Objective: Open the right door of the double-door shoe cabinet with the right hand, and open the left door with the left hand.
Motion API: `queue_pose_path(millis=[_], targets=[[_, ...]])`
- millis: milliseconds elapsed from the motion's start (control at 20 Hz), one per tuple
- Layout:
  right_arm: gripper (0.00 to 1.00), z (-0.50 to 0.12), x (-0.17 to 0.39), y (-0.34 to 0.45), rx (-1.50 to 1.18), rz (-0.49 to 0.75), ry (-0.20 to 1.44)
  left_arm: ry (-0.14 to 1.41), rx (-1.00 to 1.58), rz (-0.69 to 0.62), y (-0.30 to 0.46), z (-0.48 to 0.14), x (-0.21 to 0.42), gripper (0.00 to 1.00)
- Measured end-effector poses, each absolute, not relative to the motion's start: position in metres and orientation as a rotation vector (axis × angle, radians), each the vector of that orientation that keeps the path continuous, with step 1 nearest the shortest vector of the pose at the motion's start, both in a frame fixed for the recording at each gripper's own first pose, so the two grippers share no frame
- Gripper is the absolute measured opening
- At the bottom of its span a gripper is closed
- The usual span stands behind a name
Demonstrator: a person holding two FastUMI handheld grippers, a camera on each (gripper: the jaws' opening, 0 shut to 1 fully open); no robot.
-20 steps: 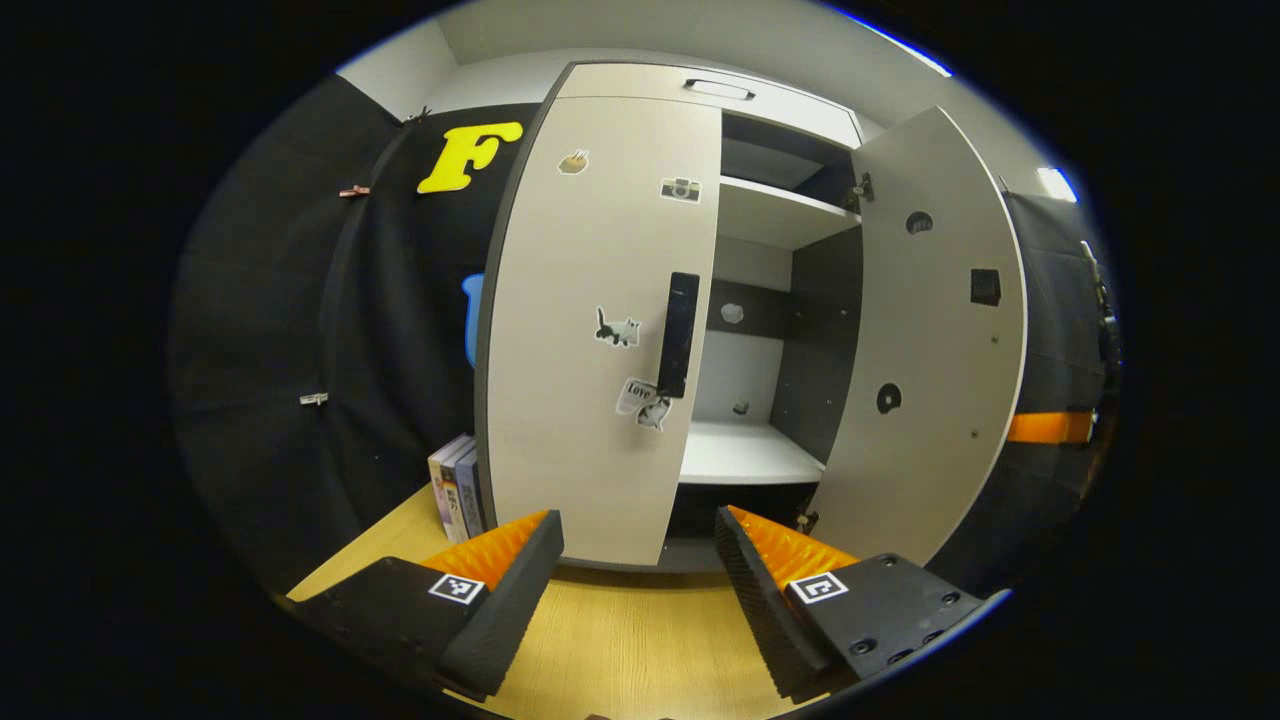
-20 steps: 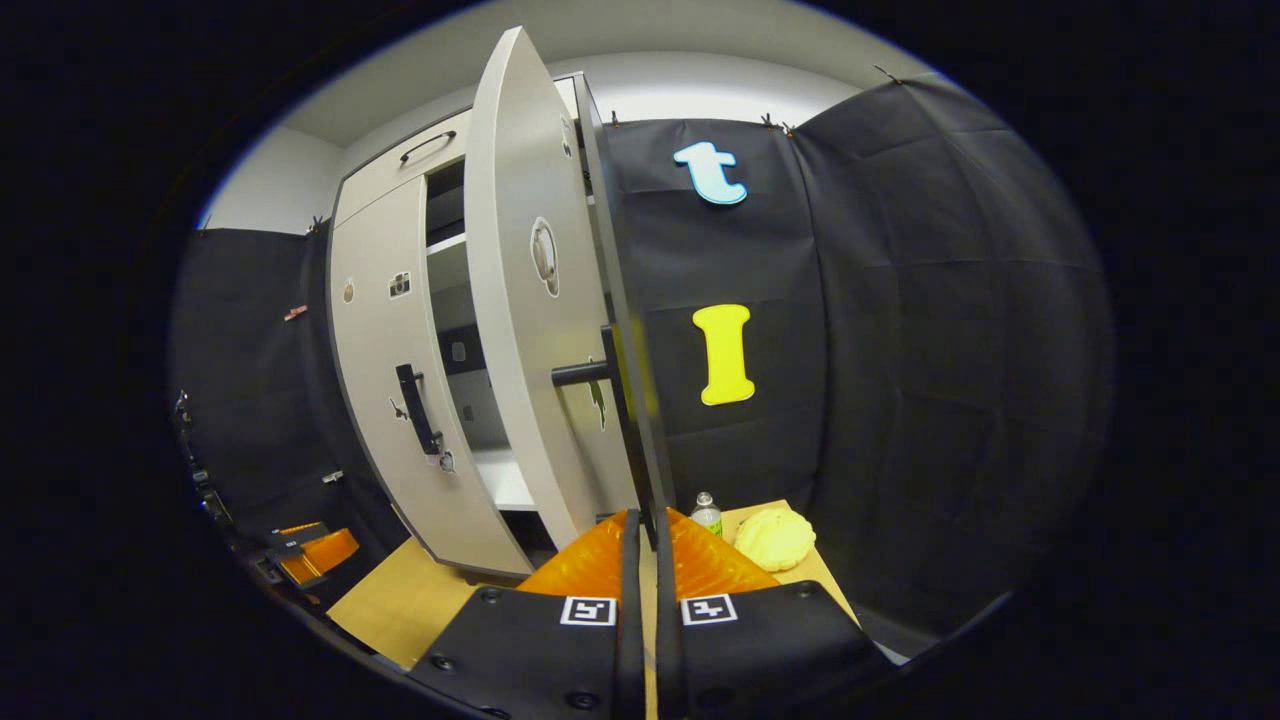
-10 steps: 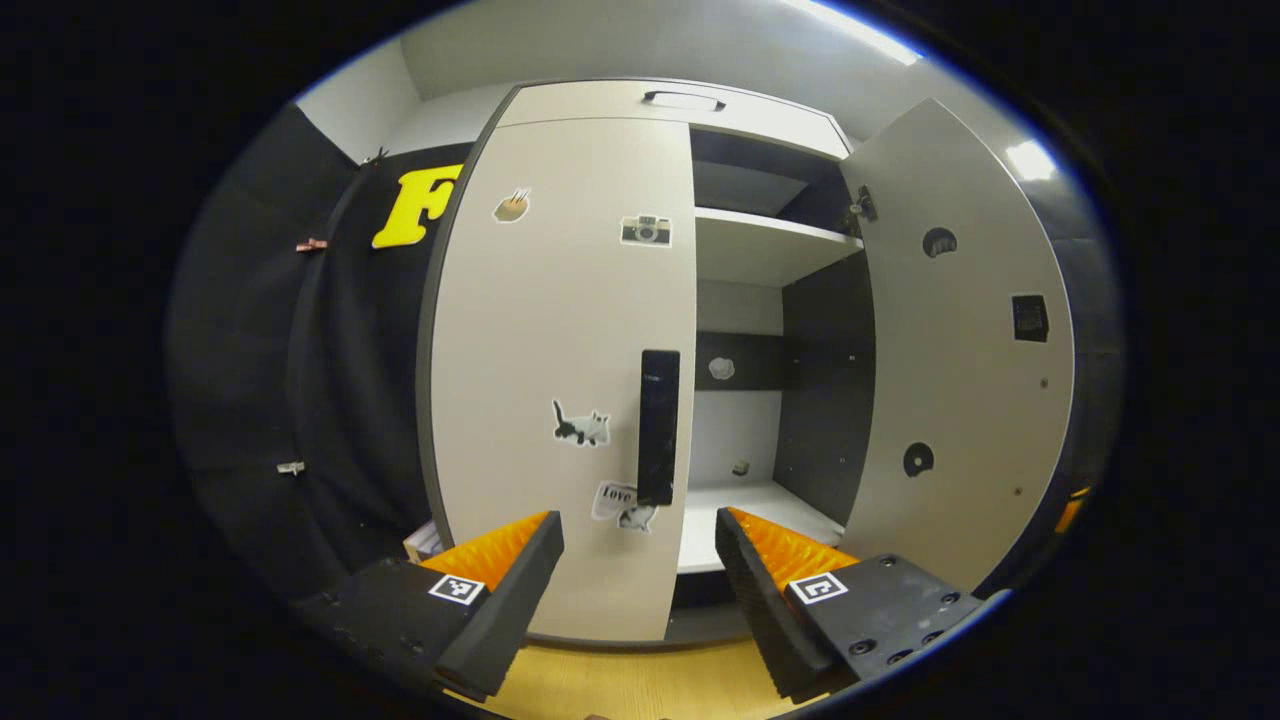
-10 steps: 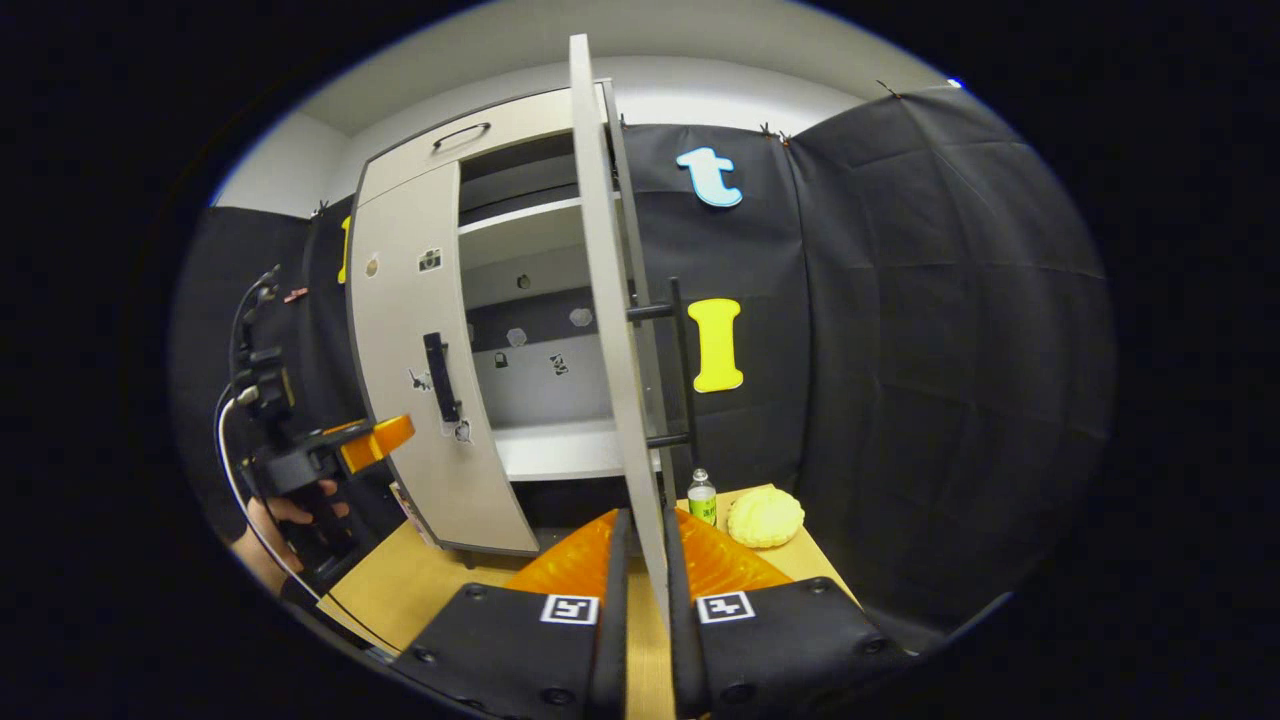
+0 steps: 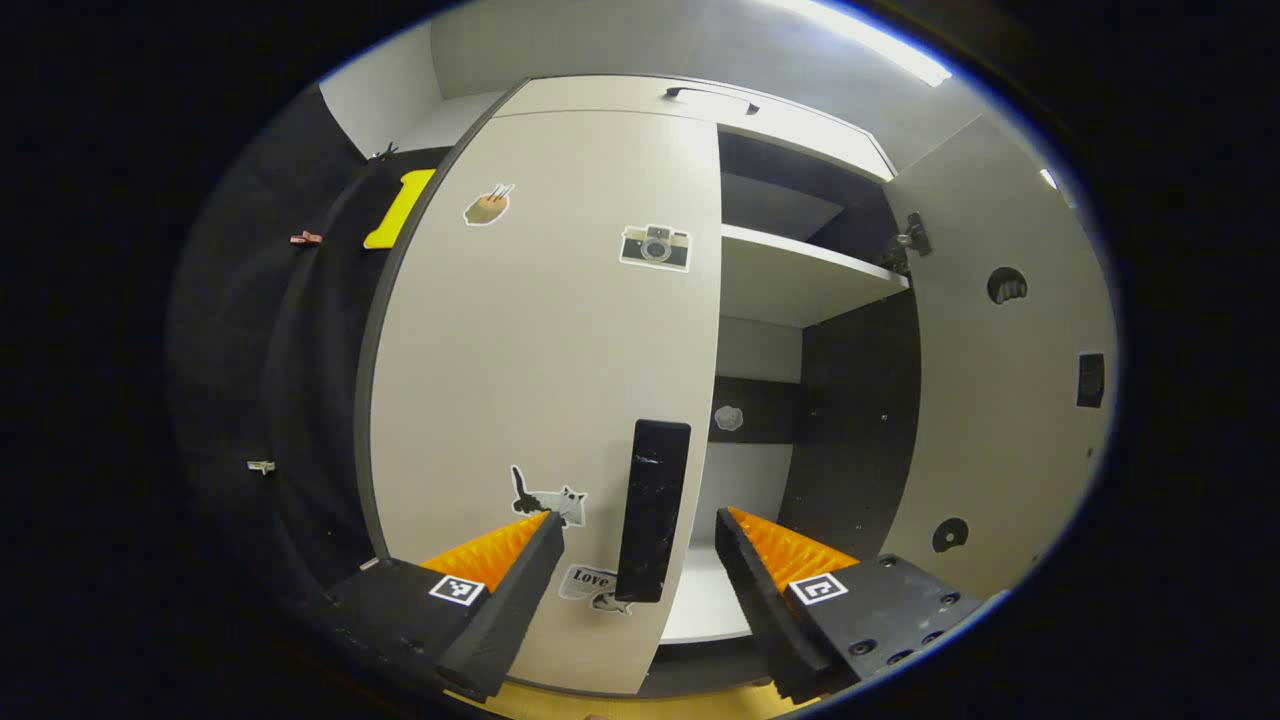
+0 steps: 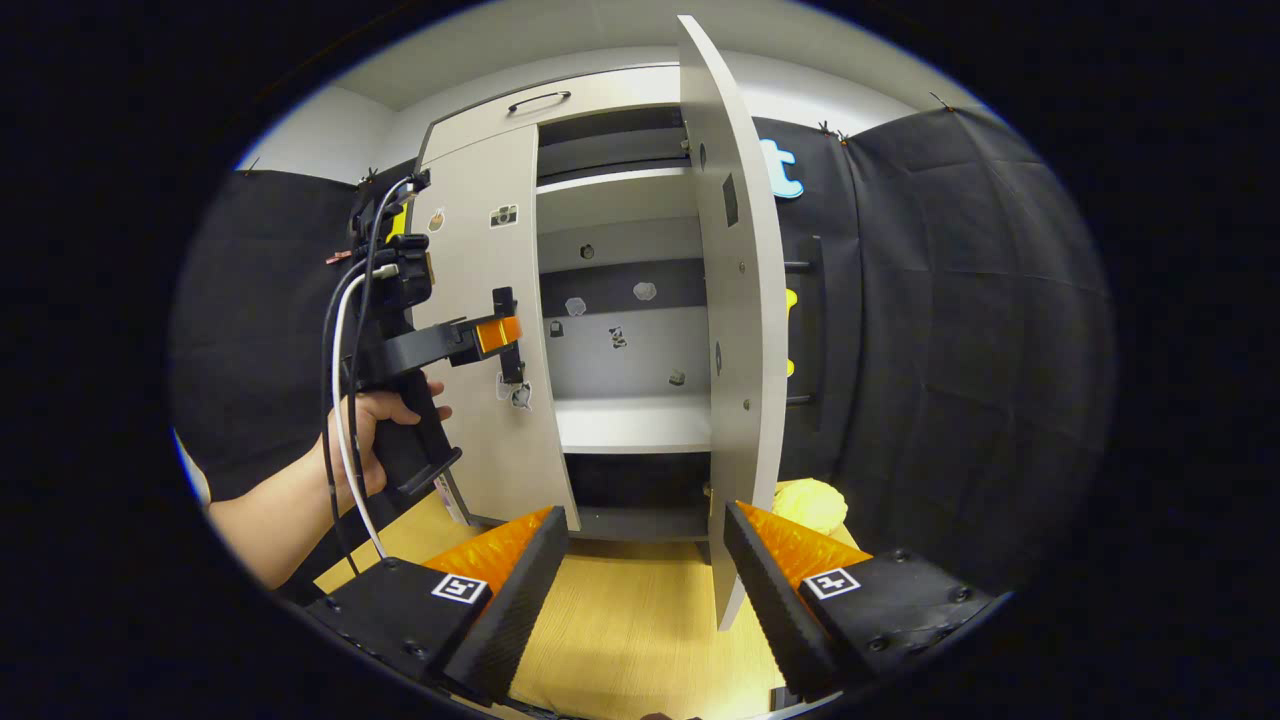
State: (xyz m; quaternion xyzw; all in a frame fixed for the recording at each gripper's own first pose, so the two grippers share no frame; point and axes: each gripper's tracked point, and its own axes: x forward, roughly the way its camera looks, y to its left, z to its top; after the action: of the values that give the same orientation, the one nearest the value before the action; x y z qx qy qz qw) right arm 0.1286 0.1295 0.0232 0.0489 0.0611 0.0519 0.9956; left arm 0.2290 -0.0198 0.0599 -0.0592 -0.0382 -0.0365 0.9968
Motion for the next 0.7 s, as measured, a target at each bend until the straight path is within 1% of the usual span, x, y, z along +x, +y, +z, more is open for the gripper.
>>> queue_pose_path(millis=[250, 350, 550, 600, 650, 700], targets=[[0.99, 0.025, 0.137, 0.129, 0.118, 0.081, 0.091, -0.019, -0.060, -0.057, -0.019, 0.051, 0.256, 0.95], [0.99, 0.024, 0.137, 0.127, 0.118, 0.074, 0.089, 0.009, -0.062, -0.069, -0.023, 0.046, 0.262, 0.93], [0.99, 0.018, 0.137, 0.121, 0.116, 0.047, 0.110, 0.015, -0.050, -0.062, -0.028, 0.047, 0.269, 0.70], [0.98, 0.018, 0.138, 0.121, 0.118, 0.045, 0.108, 0.014, -0.055, -0.053, -0.027, 0.045, 0.273, 0.62], [0.98, 0.018, 0.138, 0.120, 0.120, 0.043, 0.105, 0.013, -0.071, -0.059, -0.027, 0.046, 0.271, 0.59], [0.98, 0.018, 0.140, 0.120, 0.120, 0.040, 0.103, 0.016, -0.091, -0.069, -0.027, 0.045, 0.269, 0.51]])
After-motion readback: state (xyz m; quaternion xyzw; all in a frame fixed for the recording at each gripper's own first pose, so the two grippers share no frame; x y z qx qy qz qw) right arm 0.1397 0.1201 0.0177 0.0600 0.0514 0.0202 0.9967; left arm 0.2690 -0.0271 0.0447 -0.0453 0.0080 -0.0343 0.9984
